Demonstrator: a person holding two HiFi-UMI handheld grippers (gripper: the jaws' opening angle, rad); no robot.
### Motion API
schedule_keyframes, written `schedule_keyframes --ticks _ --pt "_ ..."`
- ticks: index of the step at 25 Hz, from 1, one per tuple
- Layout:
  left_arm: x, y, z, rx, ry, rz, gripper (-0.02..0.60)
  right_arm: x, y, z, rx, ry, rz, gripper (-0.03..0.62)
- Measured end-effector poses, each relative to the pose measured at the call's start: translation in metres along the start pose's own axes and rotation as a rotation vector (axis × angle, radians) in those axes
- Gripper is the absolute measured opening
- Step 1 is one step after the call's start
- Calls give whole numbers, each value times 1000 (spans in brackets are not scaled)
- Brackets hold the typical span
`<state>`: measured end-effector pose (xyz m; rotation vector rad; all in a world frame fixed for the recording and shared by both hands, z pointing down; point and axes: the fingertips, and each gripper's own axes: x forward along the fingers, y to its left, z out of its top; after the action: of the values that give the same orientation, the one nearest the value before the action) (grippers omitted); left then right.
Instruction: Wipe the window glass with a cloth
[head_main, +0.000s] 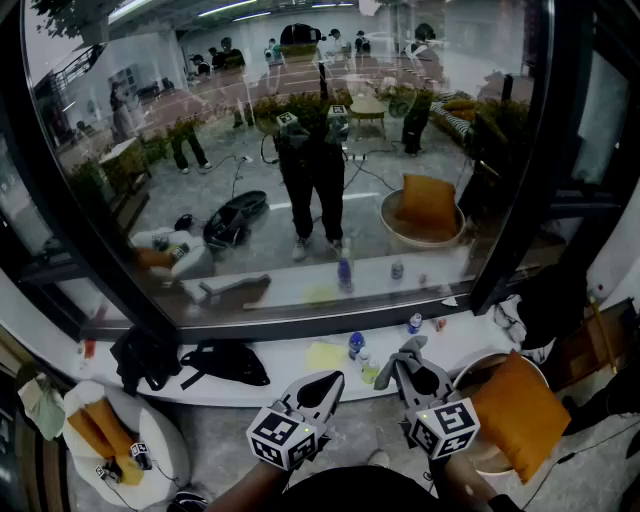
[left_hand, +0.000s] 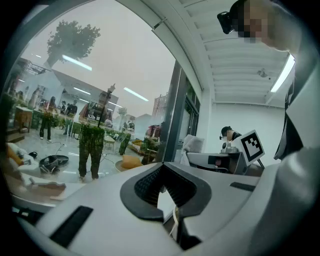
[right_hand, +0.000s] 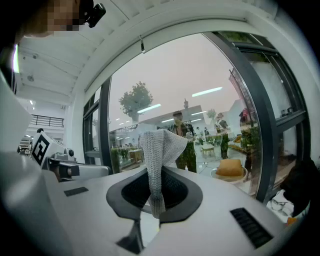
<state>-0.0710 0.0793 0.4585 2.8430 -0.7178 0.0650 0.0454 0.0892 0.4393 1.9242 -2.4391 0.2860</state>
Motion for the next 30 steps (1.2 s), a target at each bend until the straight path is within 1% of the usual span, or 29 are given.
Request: schedule_keyframes --ticks 5,8,11,16,20,25,30 --pt "3 -1 2 1 4 -3 6 1 -4 4 8 -17 -4 51" --pt "6 -2 1 2 8 -3 6 0 -7 4 36 -34 2 52" --pt "8 -4 -1 5 13 -2 5 -2 -11 2 17 -24 -5 52" --pt "17 -8 -5 5 23 -6 6 -4 -19 -2 21 -17 -3 52" --pt "29 -14 -7 7 31 -8 6 -7 -33 -3 20 -8 -9 52" --pt "51 -20 -4 -18 30 6 5 -8 -57 1 14 -11 -11 52" --pt "72 -30 -4 -25 35 23 6 -8 -81 4 16 -11 4 52"
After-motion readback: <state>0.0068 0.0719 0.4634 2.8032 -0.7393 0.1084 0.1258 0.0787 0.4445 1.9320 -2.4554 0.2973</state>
